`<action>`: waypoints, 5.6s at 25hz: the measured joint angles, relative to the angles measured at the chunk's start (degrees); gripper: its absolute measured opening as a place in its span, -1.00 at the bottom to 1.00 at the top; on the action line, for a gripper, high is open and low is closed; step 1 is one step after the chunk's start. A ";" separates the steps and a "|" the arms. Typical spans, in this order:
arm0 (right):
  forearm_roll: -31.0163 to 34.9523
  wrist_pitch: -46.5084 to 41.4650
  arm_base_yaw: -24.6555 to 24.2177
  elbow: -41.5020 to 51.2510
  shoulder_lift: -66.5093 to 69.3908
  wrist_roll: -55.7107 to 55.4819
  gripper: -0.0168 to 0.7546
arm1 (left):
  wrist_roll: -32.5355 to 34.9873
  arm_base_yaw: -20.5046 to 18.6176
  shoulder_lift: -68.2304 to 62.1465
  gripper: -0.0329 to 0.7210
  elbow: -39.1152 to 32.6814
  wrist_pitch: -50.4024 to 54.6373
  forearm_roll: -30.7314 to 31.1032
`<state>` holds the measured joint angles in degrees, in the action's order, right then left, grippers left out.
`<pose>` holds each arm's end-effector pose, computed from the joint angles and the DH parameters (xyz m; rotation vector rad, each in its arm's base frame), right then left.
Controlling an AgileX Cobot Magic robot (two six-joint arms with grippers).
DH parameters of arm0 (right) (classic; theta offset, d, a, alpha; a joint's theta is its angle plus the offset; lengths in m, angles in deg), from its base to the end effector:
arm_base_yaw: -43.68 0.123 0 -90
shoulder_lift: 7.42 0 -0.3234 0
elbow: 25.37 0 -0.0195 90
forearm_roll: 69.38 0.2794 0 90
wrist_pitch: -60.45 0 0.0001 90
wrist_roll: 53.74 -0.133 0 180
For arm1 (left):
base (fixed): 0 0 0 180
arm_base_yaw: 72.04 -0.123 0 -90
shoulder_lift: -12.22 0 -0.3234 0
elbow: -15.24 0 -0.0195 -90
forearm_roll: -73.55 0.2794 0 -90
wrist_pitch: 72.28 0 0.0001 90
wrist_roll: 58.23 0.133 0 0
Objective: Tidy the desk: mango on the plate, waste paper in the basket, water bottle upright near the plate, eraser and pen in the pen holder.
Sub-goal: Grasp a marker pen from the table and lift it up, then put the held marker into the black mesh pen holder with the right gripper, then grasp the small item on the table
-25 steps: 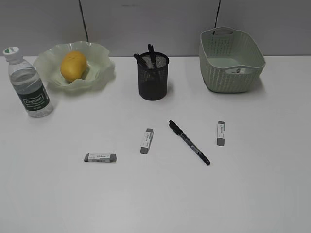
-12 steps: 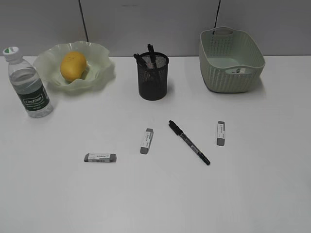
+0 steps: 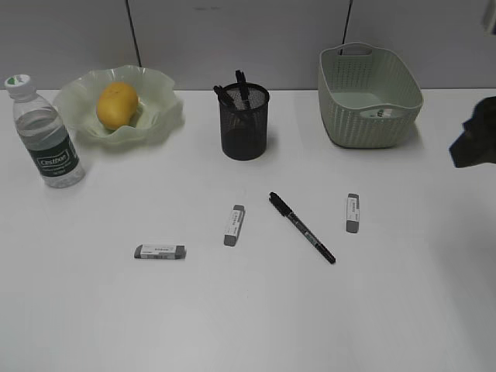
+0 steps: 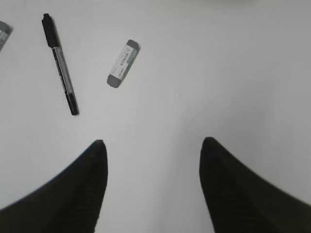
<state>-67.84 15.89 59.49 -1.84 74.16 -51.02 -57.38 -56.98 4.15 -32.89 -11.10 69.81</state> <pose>0.2827 0.0827 0.2741 -0.4031 2.5849 0.1121 0.0164 -0.0123 0.2790 0.2878 2.0347 -0.2324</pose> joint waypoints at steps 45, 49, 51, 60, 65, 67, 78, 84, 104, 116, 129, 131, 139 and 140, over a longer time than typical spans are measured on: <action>2.17 -14.88 16.77 -48.94 59.92 -3.02 0.29 | 0.00 0.00 0.00 0.22 0.00 0.00 0.00; 1.38 -15.12 16.77 -50.48 61.62 -3.12 0.19 | 0.00 0.00 0.00 0.22 0.00 0.00 0.00; 0.70 -15.45 16.77 -50.85 62.27 -3.12 0.16 | 0.00 0.00 0.00 0.22 0.00 0.00 0.00; -1.24 -16.59 16.77 -50.91 63.09 -3.12 -0.23 | 0.00 0.00 0.00 0.22 0.00 0.00 0.00; -1.24 -16.59 16.77 -50.91 63.09 -3.12 -0.49 | 0.00 0.00 0.00 0.22 0.00 0.00 0.00; -1.24 -16.59 16.77 -50.91 63.09 -3.04 -0.51 | 0.00 0.00 0.00 0.22 0.00 0.00 0.00; -0.62 -18.90 16.77 -56.29 63.27 -0.77 -0.51 | 0.00 0.00 0.00 0.22 0.00 0.00 0.00; 1.67 -19.27 16.77 -60.61 61.27 0.44 -0.51 | 0.00 0.00 0.00 0.22 0.00 0.00 0.00; -3.41 25.26 16.77 -63.35 55.46 2.15 -0.51 | 0.00 0.00 0.00 0.22 0.00 0.00 0.00; -3.70 25.36 16.77 -63.30 61.26 2.22 -0.24 | 0.00 0.00 0.00 0.22 0.00 0.00 0.00; -3.80 3.28 16.77 -63.30 56.35 2.45 0.36 | 0.00 0.00 0.00 0.22 0.00 0.00 0.00; -3.80 -3.18 16.77 -63.30 54.39 2.68 0.36 | 0.00 0.00 0.00 0.22 0.00 0.00 0.00; -0.20 -19.95 15.09 -58.82 44.95 2.22 0.36 | 0.00 0.00 0.00 0.22 0.00 0.00 0.00; 1.07 -20.57 14.26 -57.02 43.39 2.23 0.36 | 0.00 0.00 0.00 0.22 0.00 0.00 0.00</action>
<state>-66.77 -4.68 73.75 -58.85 117.54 -48.79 -57.38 -56.98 4.15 -32.89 -11.10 69.81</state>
